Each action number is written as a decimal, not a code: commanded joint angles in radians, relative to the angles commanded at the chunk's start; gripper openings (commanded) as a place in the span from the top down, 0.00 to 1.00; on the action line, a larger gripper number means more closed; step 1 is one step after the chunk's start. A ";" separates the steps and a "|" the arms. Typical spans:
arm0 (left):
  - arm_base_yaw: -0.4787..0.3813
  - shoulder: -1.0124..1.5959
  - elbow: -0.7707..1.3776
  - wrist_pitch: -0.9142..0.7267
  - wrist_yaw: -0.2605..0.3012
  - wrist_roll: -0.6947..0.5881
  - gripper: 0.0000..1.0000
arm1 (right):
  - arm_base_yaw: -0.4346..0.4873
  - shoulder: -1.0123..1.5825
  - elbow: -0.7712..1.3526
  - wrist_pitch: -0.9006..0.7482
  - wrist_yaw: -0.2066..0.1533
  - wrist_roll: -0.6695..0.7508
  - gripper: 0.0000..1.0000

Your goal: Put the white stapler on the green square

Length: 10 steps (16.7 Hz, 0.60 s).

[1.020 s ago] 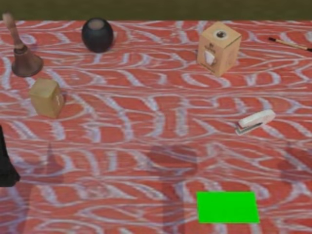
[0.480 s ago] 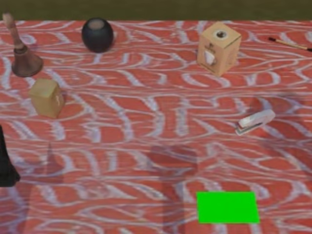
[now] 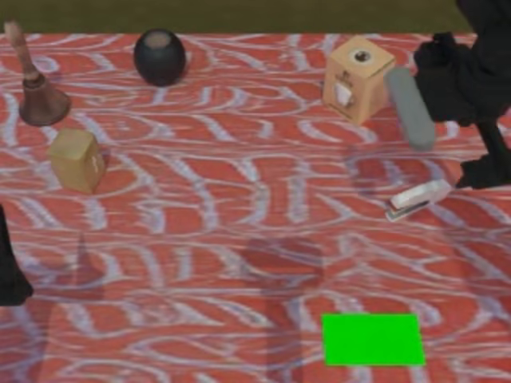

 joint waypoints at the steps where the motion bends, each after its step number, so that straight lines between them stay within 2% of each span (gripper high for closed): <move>1: 0.000 0.000 0.000 0.000 0.000 0.000 0.00 | 0.011 0.066 0.061 -0.038 0.000 -0.051 0.00; 5: 0.000 0.000 0.000 0.000 0.000 0.000 0.00 | 0.040 0.237 0.228 -0.138 0.001 -0.188 0.00; 10: 0.000 0.000 0.000 0.000 0.000 0.000 0.00 | 0.045 0.262 0.255 -0.154 0.001 -0.211 0.00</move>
